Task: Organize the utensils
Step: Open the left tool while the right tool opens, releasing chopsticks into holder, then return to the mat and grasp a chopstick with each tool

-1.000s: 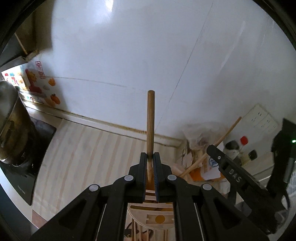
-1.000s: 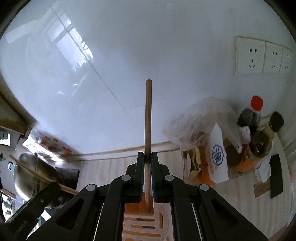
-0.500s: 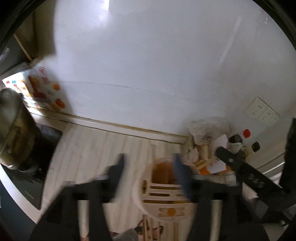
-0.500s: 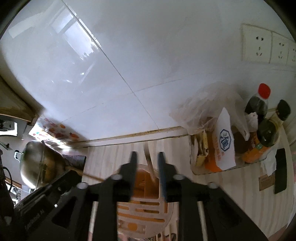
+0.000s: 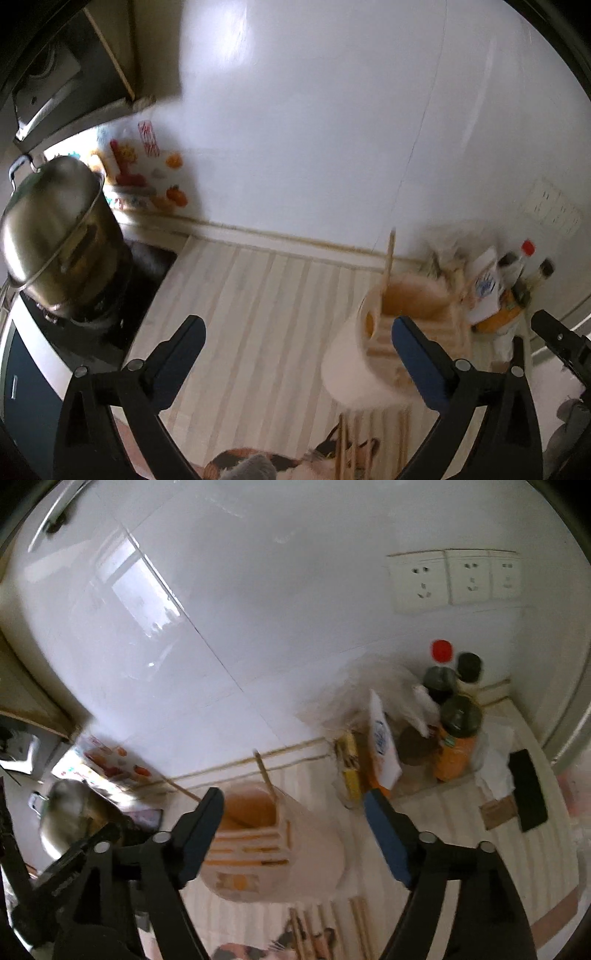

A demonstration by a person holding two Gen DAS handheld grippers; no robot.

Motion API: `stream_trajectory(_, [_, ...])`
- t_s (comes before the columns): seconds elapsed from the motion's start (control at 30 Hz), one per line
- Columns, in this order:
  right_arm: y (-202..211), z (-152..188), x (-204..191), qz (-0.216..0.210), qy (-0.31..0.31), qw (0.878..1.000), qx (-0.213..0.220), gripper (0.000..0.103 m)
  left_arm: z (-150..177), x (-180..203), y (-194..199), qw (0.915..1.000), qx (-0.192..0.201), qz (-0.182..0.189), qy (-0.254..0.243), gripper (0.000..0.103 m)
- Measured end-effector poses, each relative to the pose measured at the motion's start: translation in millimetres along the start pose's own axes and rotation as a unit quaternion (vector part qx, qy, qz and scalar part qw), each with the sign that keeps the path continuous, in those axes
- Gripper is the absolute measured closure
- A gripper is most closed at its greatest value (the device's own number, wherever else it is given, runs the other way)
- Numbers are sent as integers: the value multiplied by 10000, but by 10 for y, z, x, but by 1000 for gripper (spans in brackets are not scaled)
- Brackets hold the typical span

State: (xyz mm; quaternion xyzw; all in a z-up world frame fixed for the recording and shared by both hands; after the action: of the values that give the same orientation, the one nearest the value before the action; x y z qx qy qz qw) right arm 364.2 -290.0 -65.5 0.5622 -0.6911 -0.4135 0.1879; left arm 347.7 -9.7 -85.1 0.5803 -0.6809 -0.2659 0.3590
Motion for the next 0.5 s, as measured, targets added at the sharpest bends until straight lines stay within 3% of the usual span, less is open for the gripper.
stream_trajectory(0.2, [-162, 440, 154, 405, 230, 9983, -364, 16, 597, -10, -304, 9983, -513, -210, -163, 0])
stream_trajectory(0.37, [-457, 976, 402, 727, 357, 9923, -937, 17, 1191, 28, -695, 9916, -1268, -184, -188, 1])
stream_trajectory(0.4, [-507, 1056, 450, 757, 358, 9911, -1038, 21, 1309, 43, -782, 9892, -1448, -119, -175, 1])
stream_trajectory(0.43, [-591, 1193, 527, 794, 374, 9886, -1224, 37, 1434, 64, -880, 9860, -1661, -25, -149, 3])
stream_trajectory(0.5, [-719, 1386, 627, 861, 438, 9842, -1485, 56, 1710, 130, -1094, 9764, -2144, 225, -119, 22])
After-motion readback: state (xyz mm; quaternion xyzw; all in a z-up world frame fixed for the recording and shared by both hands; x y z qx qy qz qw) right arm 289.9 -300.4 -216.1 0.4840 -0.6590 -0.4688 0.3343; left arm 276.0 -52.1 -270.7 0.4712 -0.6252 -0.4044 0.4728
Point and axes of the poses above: each gripper's, at about its wrist camera, not at the fingertips, and y roughly against the way its jaws point, x to its right, z to its underside, the point moved 3 cm from there along -y, roughly the way its jaws point, and after that the axes turned 10 degrees about z, right-handed, at the moved point
